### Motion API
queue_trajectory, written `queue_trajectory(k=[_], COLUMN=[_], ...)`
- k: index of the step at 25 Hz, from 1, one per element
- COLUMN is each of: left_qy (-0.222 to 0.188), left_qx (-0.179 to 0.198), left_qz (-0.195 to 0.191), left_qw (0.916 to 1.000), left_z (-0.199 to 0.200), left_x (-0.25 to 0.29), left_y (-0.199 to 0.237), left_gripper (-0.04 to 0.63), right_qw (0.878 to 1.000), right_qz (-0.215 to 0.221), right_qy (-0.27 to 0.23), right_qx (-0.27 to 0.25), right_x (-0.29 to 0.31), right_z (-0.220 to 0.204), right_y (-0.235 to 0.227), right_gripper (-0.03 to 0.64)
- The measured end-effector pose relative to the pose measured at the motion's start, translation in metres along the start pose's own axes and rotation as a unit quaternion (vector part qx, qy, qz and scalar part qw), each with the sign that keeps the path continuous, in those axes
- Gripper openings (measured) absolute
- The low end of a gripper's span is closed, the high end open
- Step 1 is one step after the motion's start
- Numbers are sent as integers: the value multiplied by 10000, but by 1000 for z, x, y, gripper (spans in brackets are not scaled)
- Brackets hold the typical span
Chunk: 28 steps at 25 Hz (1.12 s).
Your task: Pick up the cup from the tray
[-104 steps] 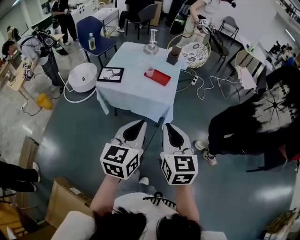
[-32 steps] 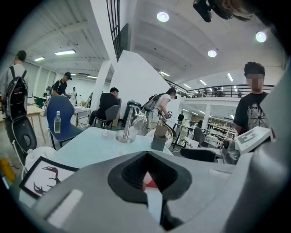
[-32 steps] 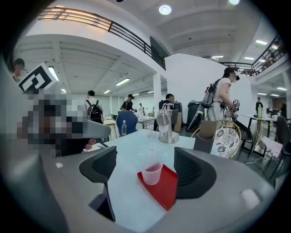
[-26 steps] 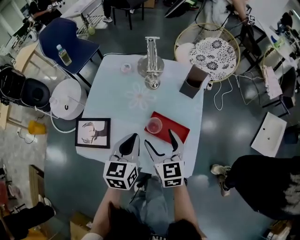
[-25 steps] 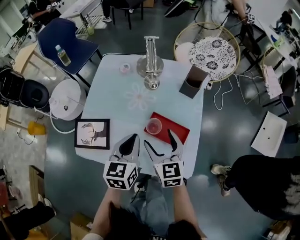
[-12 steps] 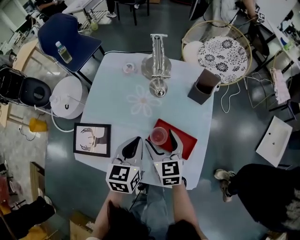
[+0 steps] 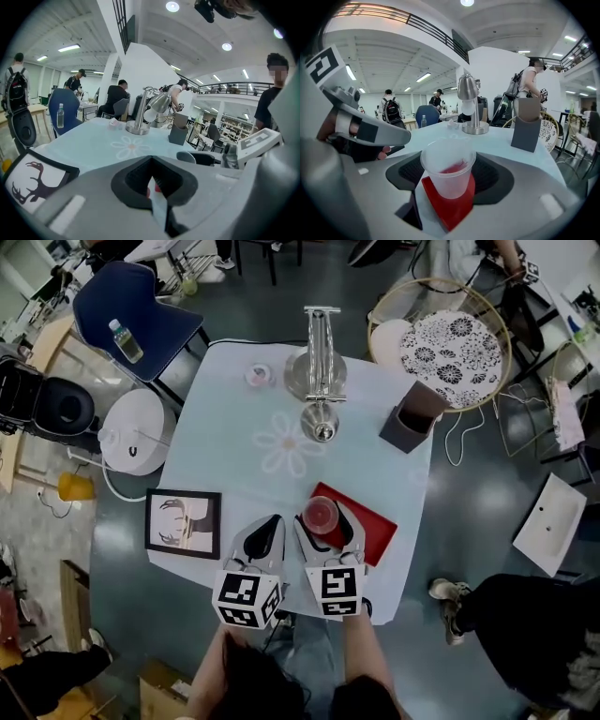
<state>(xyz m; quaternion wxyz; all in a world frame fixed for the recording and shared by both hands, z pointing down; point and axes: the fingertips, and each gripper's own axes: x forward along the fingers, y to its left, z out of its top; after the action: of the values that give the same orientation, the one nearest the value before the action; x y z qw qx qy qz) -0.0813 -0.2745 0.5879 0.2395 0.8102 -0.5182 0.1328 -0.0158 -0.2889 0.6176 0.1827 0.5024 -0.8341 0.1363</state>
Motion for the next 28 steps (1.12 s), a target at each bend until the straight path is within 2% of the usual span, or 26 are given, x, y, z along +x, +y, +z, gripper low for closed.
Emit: queue_trajectory(k=[4,13,18,28], left_qy=[-100,-215,-276,-316], left_qx=[71,65,65,-3], left_qz=[-79,-226,-270,-322], left_qw=[9999,9995,9992,9990], left_z=[16,46,56,50], left_x=[5,18,31,65], left_y=[-9,-41,-58,-92], left_gripper=[0,0,0,0], right_qw=[9996,9992,9985,9979], right_qz=[-137,-345,-535,-636], right_qy=[-222,-154,-131,-31], right_qx=[65,-114,-7,131], right_x=[-12,-29,-36,-35], right_z=[25,51,51,32], right_y=[-16,-56,-86,-127], right_gripper=[328,328,328,327])
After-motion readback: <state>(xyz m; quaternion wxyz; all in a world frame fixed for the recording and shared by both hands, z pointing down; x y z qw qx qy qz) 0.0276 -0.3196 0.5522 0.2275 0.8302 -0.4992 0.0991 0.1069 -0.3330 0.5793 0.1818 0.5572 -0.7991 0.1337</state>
